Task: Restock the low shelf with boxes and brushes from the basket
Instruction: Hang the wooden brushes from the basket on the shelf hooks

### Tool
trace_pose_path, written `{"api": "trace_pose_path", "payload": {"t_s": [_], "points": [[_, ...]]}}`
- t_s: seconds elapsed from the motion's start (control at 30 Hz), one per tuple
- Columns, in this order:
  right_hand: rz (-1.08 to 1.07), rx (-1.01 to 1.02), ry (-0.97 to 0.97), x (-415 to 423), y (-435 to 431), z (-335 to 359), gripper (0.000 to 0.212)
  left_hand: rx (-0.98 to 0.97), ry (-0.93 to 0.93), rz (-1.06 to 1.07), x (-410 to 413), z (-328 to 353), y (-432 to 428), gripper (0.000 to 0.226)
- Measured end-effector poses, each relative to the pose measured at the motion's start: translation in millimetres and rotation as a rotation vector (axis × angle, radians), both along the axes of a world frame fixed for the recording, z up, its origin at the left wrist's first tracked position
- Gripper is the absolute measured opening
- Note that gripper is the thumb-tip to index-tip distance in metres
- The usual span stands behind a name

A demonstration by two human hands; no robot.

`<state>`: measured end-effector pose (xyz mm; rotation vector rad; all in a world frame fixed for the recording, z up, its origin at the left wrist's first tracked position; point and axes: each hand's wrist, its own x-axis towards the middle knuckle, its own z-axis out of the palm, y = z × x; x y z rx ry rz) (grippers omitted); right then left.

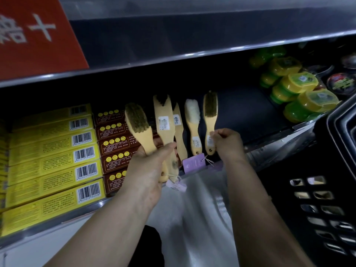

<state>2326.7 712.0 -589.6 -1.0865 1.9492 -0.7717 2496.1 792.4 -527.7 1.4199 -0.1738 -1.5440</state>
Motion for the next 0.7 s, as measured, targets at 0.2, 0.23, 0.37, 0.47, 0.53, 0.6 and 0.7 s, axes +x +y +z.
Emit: {"api": "trace_pose_path", "payload": {"t_s": [0.2, 0.23, 0.37, 0.47, 0.53, 0.6, 0.7], "points": [[0.065, 0.024, 0.017, 5, -3, -16, 0.015, -0.037, -0.031, -0.025, -6, 1, -2, 0.017], [0.064, 0.02, 0.007, 5, -2, -15, 0.017, -0.039, -0.023, -0.025, -7, 1, -3, 0.015], [0.147, -0.102, 0.148, 3, 8, -2, 0.016, -0.053, -0.025, -0.04, -10, 2, -3, 0.019], [0.301, -0.164, 0.26, 5, 28, 10, 0.016, -0.071, -0.063, -0.023, -10, 1, -4, 0.013], [0.347, -0.172, 0.299, 8, 44, 11, 0.01, -0.075, -0.07, -0.016, -10, 1, -5, 0.019], [0.347, -0.158, 0.295, 15, 60, 9, 0.015, -0.083, -0.076, -0.038, -10, 0, -5, 0.015], [0.471, -0.111, 0.37, 23, 71, 0, 0.031, -0.084, -0.083, -0.072, -11, -2, -4, 0.011]]}}
